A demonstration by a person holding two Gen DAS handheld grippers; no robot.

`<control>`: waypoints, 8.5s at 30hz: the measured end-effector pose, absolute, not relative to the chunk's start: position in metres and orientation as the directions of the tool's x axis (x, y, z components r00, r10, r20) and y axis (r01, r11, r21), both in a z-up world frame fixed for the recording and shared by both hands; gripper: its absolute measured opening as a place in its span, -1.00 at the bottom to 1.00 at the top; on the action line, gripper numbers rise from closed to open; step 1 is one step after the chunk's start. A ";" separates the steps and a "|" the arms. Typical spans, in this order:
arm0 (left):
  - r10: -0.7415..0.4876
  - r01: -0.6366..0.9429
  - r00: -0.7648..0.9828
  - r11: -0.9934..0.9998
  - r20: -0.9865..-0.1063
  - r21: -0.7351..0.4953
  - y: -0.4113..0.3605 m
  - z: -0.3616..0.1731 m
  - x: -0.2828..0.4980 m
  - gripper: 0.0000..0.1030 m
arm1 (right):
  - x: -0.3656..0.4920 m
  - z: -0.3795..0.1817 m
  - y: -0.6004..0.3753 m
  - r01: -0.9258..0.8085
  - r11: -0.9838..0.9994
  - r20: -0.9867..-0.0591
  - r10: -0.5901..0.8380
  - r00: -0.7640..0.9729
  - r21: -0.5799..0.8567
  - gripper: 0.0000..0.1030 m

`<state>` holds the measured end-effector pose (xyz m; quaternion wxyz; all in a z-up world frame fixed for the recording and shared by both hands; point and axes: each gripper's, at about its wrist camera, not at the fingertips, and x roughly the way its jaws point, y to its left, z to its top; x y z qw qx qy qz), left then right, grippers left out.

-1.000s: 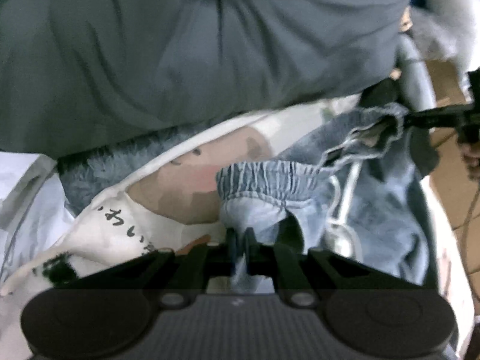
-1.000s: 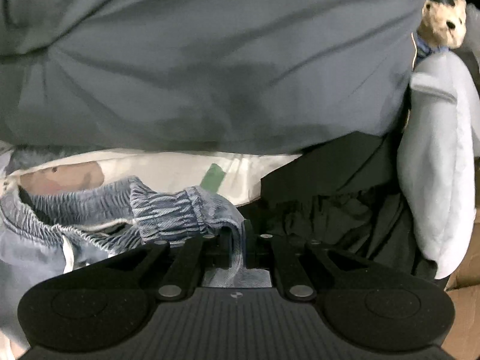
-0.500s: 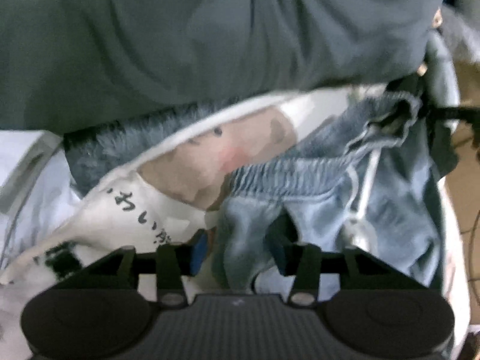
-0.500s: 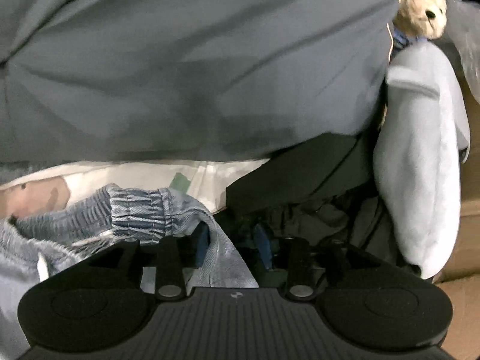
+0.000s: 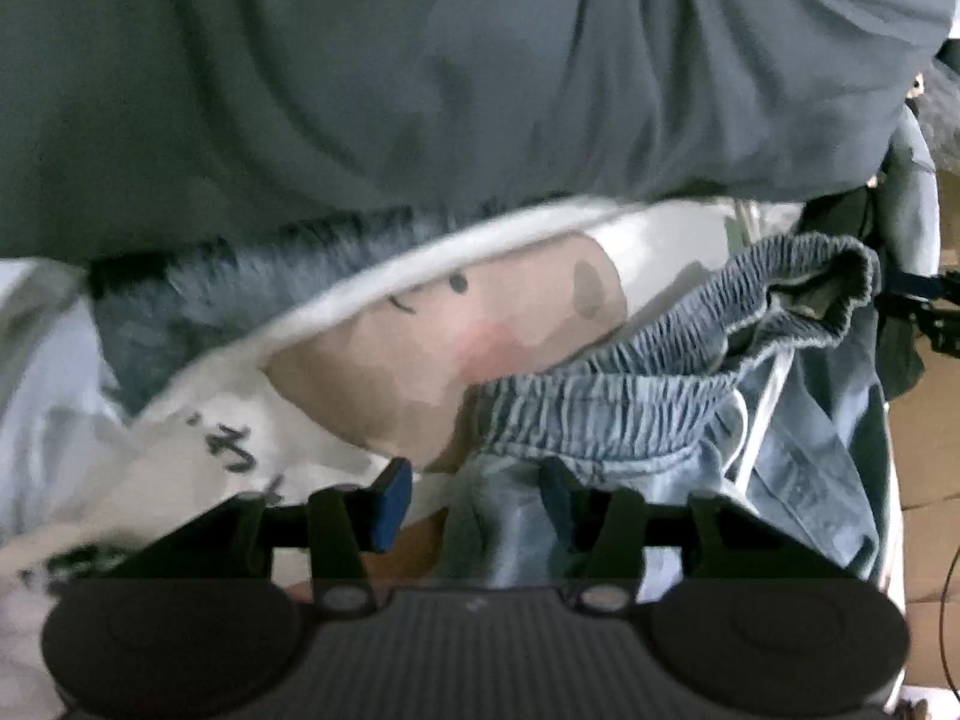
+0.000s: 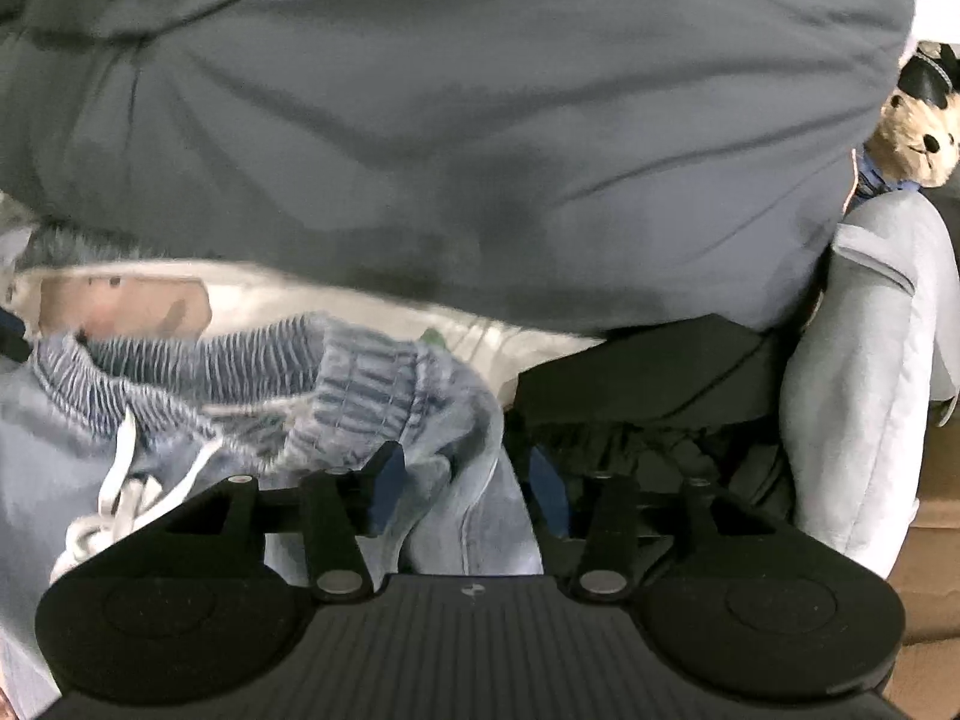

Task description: Fold clothes

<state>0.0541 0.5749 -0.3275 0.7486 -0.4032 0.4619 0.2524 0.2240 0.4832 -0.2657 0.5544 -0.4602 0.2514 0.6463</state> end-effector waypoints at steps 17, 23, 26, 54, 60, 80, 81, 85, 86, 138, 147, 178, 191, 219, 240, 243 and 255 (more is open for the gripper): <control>0.006 -0.695 0.427 0.643 -0.904 -0.323 0.553 -0.352 0.071 -0.26 | 0.230 -0.265 0.436 -0.975 -0.151 -0.831 0.553 0.054 -0.163 0.05; 0.066 -0.715 0.390 0.651 -0.918 -0.256 0.548 -0.333 0.067 -0.59 | 0.242 -0.272 0.416 -0.992 -0.094 -0.789 0.615 0.005 -0.080 0.05; 0.108 -0.745 0.386 0.622 -0.916 -0.240 0.551 -0.316 0.064 -0.64 | 0.243 -0.278 0.418 -0.992 -0.118 -0.782 0.622 -0.036 -0.048 0.05; 0.145 -0.837 0.404 0.456 -0.903 -0.302 0.586 -0.343 0.046 -0.61 | 0.220 -0.352 0.562 -0.931 -0.351 -0.883 0.463 -0.075 -0.104 -0.17; 0.115 -0.833 0.433 0.431 -0.894 -0.348 0.596 -0.349 0.045 -0.48 | 0.234 -0.354 0.568 -0.939 -0.342 -0.926 0.365 -0.096 -0.037 0.12; 0.068 -0.798 0.504 0.418 -0.861 -0.434 0.612 -0.350 0.050 0.00 | 0.230 -0.373 0.564 -0.910 -0.413 -0.943 0.317 -0.104 -0.038 0.13; 0.059 -0.793 0.506 0.423 -0.861 -0.438 0.611 -0.353 0.052 0.00 | 0.230 -0.373 0.563 -0.910 -0.412 -0.941 0.322 -0.103 -0.042 0.13; 0.050 -0.787 0.510 0.429 -0.859 -0.443 0.607 -0.361 0.056 0.01 | 0.226 -0.374 0.559 -0.915 -0.402 -0.941 0.326 -0.095 -0.047 -0.07; 0.051 -0.788 0.507 0.432 -0.860 -0.439 0.606 -0.360 0.056 -0.03 | 0.225 -0.373 0.559 -0.916 -0.399 -0.941 0.325 -0.090 -0.050 -0.11; 0.241 -0.784 0.362 0.601 -0.901 -0.155 0.577 -0.267 0.057 0.49 | 0.231 -0.234 0.393 -0.993 -0.040 -0.755 0.647 -0.107 0.107 0.05; 0.145 -0.713 0.395 0.671 -0.907 -0.204 0.539 -0.237 0.071 0.49 | 0.235 -0.172 0.279 -0.992 0.098 -0.793 0.609 0.002 0.073 0.05; 0.121 -0.580 0.467 0.789 -0.876 -0.201 0.442 -0.058 0.106 0.62 | 0.251 -0.030 -0.068 -0.872 0.488 -0.739 0.600 0.306 0.036 0.13; 0.121 -0.533 0.440 0.833 -0.890 -0.150 0.394 -0.066 0.136 0.73 | 0.222 -0.106 -0.188 -0.706 0.696 -0.745 0.538 0.394 0.130 0.22; 0.052 -0.619 0.316 0.768 -0.947 -0.164 0.419 -0.244 0.064 0.70 | 0.177 -0.356 -0.275 -0.459 0.841 -0.857 0.439 0.269 0.287 0.23; 0.066 -0.761 0.358 0.599 -0.931 -0.250 0.440 -0.330 0.046 0.22 | 0.184 -0.381 -0.243 -0.487 0.830 -0.878 0.421 0.227 0.272 -0.29; 0.059 -0.771 0.390 0.567 -0.919 -0.291 0.442 -0.330 0.036 0.19 | 0.185 -0.378 -0.248 -0.464 0.853 -0.886 0.387 0.255 0.239 -0.02; 0.034 -0.816 0.407 0.463 -0.913 -0.347 0.459 -0.325 0.019 -0.62 | 0.174 -0.379 -0.229 -0.524 0.821 -0.887 0.395 0.239 0.225 -0.91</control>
